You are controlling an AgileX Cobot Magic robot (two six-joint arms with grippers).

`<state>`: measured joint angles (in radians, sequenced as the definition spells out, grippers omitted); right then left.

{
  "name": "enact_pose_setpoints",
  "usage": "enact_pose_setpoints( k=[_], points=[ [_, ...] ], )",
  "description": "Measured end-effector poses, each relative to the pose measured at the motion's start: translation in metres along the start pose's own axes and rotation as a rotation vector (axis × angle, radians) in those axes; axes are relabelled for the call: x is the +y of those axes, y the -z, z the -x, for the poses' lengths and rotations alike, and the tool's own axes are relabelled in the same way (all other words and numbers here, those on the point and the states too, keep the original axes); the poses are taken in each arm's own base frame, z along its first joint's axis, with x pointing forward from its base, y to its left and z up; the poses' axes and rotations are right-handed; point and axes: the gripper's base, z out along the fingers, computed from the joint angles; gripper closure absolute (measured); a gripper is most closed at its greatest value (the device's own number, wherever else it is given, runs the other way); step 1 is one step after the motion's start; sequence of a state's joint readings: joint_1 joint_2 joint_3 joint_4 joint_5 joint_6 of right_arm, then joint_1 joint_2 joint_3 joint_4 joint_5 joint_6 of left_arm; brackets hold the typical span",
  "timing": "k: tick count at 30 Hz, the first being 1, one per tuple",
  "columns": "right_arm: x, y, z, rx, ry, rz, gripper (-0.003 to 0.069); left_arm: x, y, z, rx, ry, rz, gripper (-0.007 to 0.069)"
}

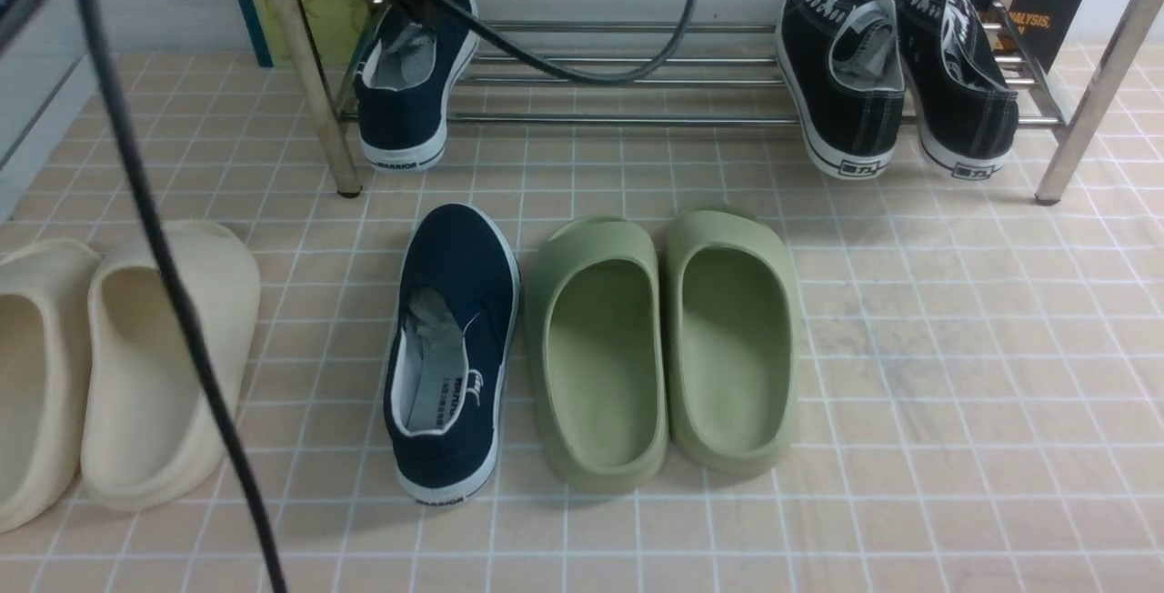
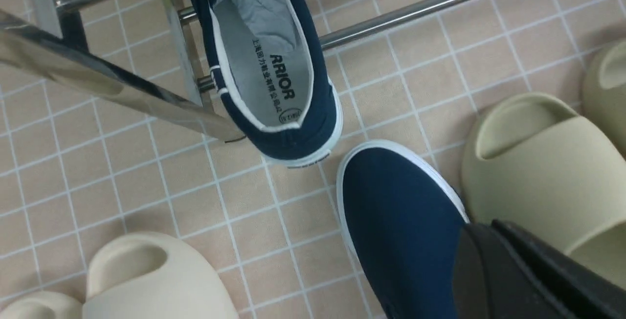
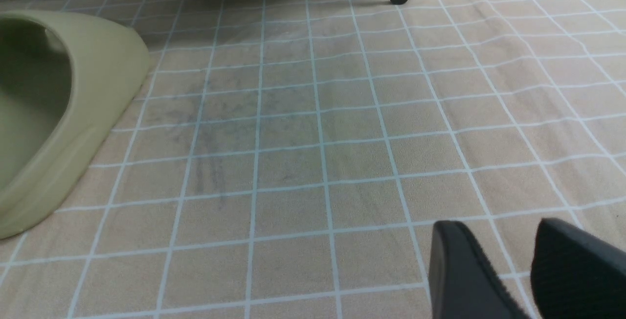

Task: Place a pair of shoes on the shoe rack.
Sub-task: Use the left arm to grab the shoe closest to it

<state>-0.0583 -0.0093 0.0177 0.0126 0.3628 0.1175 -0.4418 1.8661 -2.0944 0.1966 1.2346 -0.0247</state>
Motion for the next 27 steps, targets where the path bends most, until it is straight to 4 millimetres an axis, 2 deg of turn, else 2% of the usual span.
enact_pose_setpoints(
  k=[2,5,8,9,14,18,23,25,27],
  points=[
    [0.0,0.0,0.0,0.0,0.0,0.0,0.0421,-0.001,0.007,-0.015,0.038,-0.015,-0.016,0.0599],
    [0.0,0.0,0.0,0.0,0.0,0.0,0.0421,-0.005,0.004,-0.049,0.126,-0.024,-0.043,0.0587],
    [0.0,0.0,0.0,0.0,0.0,0.0,0.0421,-0.011,-0.011,-0.084,0.168,0.005,-0.06,0.0581],
    [0.0,0.0,0.0,0.0,0.0,0.0,0.0421,-0.014,-0.022,-0.103,0.174,0.036,-0.065,0.0578],
    [0.0,0.0,0.0,0.0,0.0,0.0,0.0421,-0.024,-0.061,-0.151,0.194,0.177,-0.059,0.056],
    [0.0,0.0,0.0,0.0,0.0,0.0,0.0421,-0.027,-0.08,-0.167,0.188,0.222,-0.042,0.0488],
    [0.0,0.0,0.0,0.0,0.0,0.0,0.0421,-0.03,-0.093,-0.162,0.126,0.234,-0.053,0.029],
    [0.0,0.0,0.0,0.0,0.0,0.0,0.0421,-0.032,-0.101,-0.163,0.127,0.23,-0.055,0.023],
    [0.0,0.0,0.0,0.0,0.0,0.0,0.0421,-0.034,-0.111,-0.166,0.144,0.222,-0.054,0.0213]
  ],
)
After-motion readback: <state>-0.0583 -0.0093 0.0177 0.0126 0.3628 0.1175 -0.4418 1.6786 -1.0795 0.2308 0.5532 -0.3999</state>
